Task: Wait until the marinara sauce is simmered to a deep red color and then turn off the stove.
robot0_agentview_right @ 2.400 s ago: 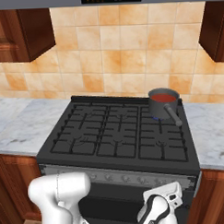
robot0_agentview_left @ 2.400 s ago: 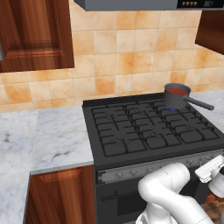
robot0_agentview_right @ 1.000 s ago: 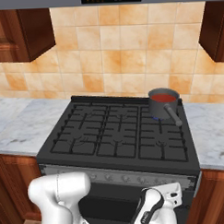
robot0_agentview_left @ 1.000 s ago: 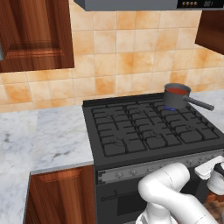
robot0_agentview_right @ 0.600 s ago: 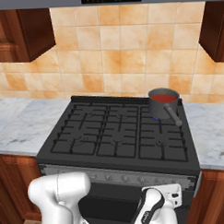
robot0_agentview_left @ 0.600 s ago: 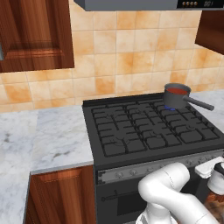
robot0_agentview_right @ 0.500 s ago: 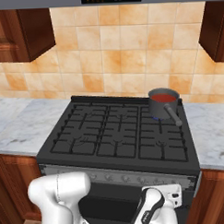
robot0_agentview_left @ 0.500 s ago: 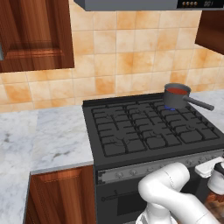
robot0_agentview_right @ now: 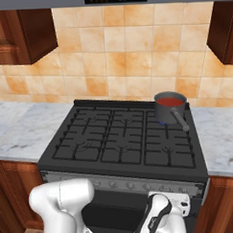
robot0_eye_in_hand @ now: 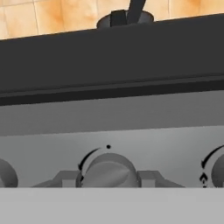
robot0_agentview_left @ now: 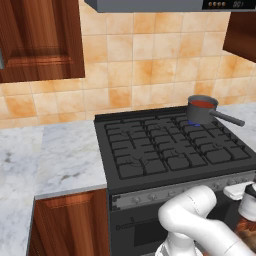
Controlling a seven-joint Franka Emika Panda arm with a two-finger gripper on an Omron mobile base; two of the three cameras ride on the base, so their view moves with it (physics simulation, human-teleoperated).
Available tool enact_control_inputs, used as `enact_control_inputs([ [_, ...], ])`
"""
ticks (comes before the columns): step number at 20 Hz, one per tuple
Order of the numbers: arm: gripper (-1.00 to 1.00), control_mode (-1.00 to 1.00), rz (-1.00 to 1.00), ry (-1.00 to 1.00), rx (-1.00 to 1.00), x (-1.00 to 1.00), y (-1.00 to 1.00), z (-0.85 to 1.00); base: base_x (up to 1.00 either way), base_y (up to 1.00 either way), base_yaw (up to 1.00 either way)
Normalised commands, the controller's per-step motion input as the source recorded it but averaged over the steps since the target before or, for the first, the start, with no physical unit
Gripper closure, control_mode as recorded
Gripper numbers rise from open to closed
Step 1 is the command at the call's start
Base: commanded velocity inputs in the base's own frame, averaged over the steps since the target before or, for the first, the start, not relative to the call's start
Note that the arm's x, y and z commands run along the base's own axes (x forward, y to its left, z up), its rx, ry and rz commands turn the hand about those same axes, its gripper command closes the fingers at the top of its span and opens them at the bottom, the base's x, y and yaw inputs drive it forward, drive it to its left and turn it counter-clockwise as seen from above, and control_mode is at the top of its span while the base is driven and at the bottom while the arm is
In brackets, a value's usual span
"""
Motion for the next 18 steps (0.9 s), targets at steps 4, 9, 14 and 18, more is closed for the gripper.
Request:
enact_control_inputs([
  [4, 1.0, -1.0, -0.04, 0.04, 0.23, -0.01, -0.11, 0.0, 0.0, 0.0, 0.0],
  [9, 1.0, -1.0, -0.04, 0.02, 0.22, -0.01, -0.09, -0.01, 0.0, 0.0, 0.0],
  [14, 1.0, -1.0, -0.03, 0.02, 0.23, -0.08, -0.1, -0.02, 0.0, 0.0, 0.0],
  [18, 1.0, -1.0, -0.04, 0.03, 0.23, -0.04, -0.06, -0.05, 0.0, 0.0, 0.0],
])
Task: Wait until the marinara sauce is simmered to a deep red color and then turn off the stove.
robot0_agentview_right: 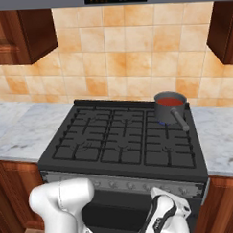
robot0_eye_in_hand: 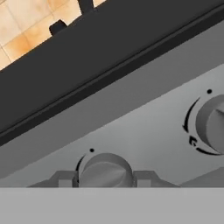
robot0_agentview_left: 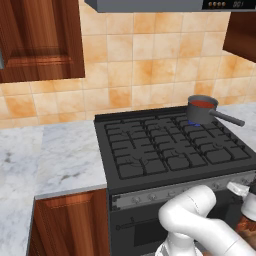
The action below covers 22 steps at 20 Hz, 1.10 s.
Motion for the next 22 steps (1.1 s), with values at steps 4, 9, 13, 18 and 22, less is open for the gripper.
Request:
enact_control_inputs([
  [4, 1.0, -1.0, -0.04, 0.03, 0.23, -0.02, -0.05, -0.04, 0.0, 0.0, 0.0],
  [9, 1.0, -1.0, -0.05, 0.03, 0.23, 0.0, -0.02, -0.08, 0.0, 0.0, 0.0],
  [13, 1.0, -1.0, -0.05, 0.05, 0.22, 0.0, -0.01, -0.07, 0.0, 0.0, 0.0],
  [18, 1.0, -1.0, -0.05, 0.05, 0.21, 0.0, -0.01, -0.01, 0.0, 0.0, 0.0],
  [22, 1.0, -1.0, -0.04, 0.02, 0.21, -0.03, -0.06, -0.01, 0.0, 0.0, 0.0],
])
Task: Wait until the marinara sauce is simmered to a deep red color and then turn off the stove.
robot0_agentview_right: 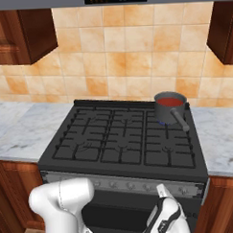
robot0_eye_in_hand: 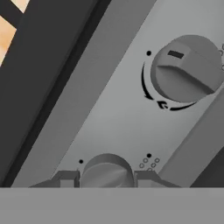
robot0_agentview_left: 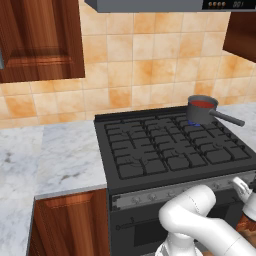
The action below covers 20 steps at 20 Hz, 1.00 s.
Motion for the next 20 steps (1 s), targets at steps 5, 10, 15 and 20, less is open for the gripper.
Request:
enact_control_inputs([
  [5, 1.0, -1.0, -0.05, 0.02, 0.22, -0.01, -0.05, -0.02, 0.0, 0.0, 0.0],
  [10, 1.0, -1.0, -0.05, 0.02, 0.23, -0.02, -0.05, -0.02, 0.0, 0.0, 0.0],
  [15, 1.0, -1.0, -0.05, 0.03, 0.23, -0.01, -0.05, -0.04, 0.0, 0.0, 0.0],
  [20, 1.0, -1.0, -0.06, 0.04, 0.23, 0.0, -0.01, -0.03, 0.0, 0.0, 0.0],
])
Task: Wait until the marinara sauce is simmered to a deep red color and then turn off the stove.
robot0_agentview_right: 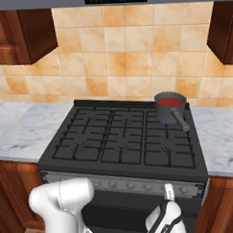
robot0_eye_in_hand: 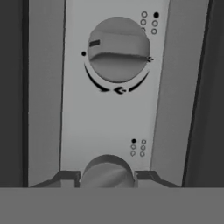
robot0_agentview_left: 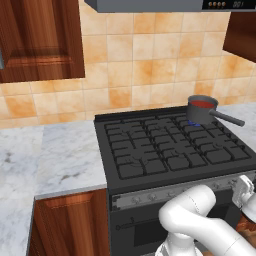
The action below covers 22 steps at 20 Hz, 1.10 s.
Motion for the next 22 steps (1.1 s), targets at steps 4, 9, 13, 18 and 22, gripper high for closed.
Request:
enact_control_inputs([
  [4, 1.0, -1.0, -0.06, 0.05, 0.23, 0.0, -0.01, -0.01, 0.0, 0.0, 0.0],
  [9, 1.0, -1.0, -0.06, 0.06, 0.23, 0.0, 0.0, -0.02, 0.0, 0.0, 0.0],
  [13, 1.0, -1.0, -0.07, 0.07, 0.23, 0.0, 0.0, -0.01, 0.0, 0.0, 0.0],
  [18, 1.0, -1.0, -0.07, 0.07, 0.23, 0.0, 0.0, -0.01, 0.0, 0.0, 0.0],
  [22, 1.0, -1.0, -0.07, 0.07, 0.22, 0.0, 0.0, -0.02, 0.0, 0.0, 0.0],
])
